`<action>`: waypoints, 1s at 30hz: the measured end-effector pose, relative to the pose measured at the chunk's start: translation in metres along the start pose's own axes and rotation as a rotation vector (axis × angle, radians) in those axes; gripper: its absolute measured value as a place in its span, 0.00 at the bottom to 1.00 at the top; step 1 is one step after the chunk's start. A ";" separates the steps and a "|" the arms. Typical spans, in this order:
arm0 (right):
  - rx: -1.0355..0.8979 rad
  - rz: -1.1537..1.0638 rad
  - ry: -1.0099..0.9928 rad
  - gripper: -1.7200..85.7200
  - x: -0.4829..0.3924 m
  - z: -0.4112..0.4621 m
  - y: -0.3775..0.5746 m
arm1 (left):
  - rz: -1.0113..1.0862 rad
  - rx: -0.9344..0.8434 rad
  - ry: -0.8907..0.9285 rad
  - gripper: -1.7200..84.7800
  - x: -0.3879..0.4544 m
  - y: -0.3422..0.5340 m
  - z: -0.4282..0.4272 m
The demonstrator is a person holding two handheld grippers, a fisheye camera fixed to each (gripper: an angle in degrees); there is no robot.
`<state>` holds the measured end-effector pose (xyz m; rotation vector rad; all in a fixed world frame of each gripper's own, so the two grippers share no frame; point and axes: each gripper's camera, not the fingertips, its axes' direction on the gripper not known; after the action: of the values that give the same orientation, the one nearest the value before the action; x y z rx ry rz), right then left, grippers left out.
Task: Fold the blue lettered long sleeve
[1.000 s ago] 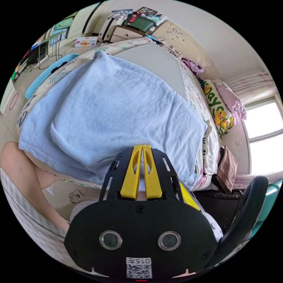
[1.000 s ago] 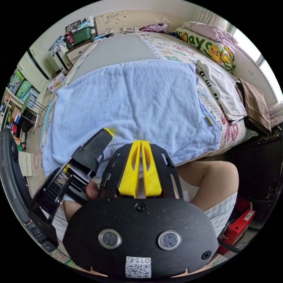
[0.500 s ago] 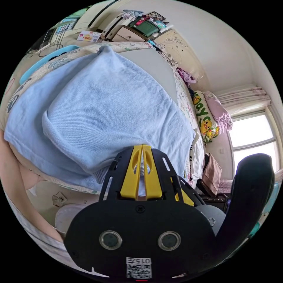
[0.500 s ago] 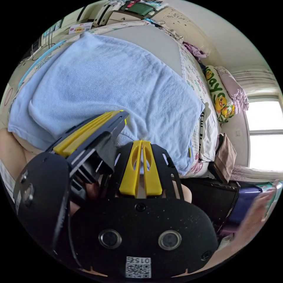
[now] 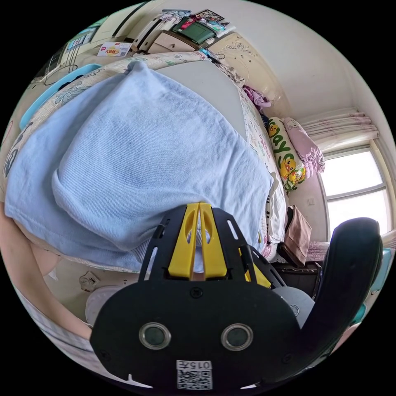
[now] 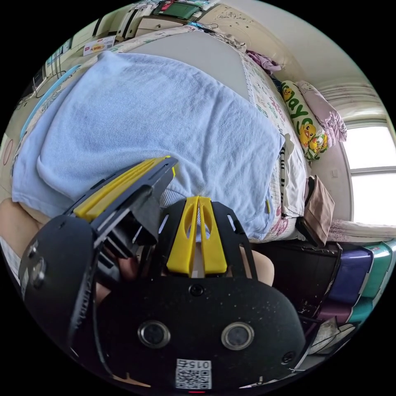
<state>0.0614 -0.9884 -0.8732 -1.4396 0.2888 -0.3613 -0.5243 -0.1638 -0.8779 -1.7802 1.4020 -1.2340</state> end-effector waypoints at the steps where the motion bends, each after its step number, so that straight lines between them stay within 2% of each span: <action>1: 0.003 -0.002 -0.004 0.01 0.006 -0.005 -0.002 | -0.001 0.000 -0.002 0.01 0.000 0.000 0.001; 30: -0.023 -0.031 -0.019 0.01 0.098 -0.059 -0.042 | -0.011 -0.026 -0.016 0.01 0.010 -0.006 0.028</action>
<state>0.1239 -1.0864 -0.8354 -1.4705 0.2565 -0.3709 -0.4968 -0.1744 -0.8818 -1.8133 1.4071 -1.2101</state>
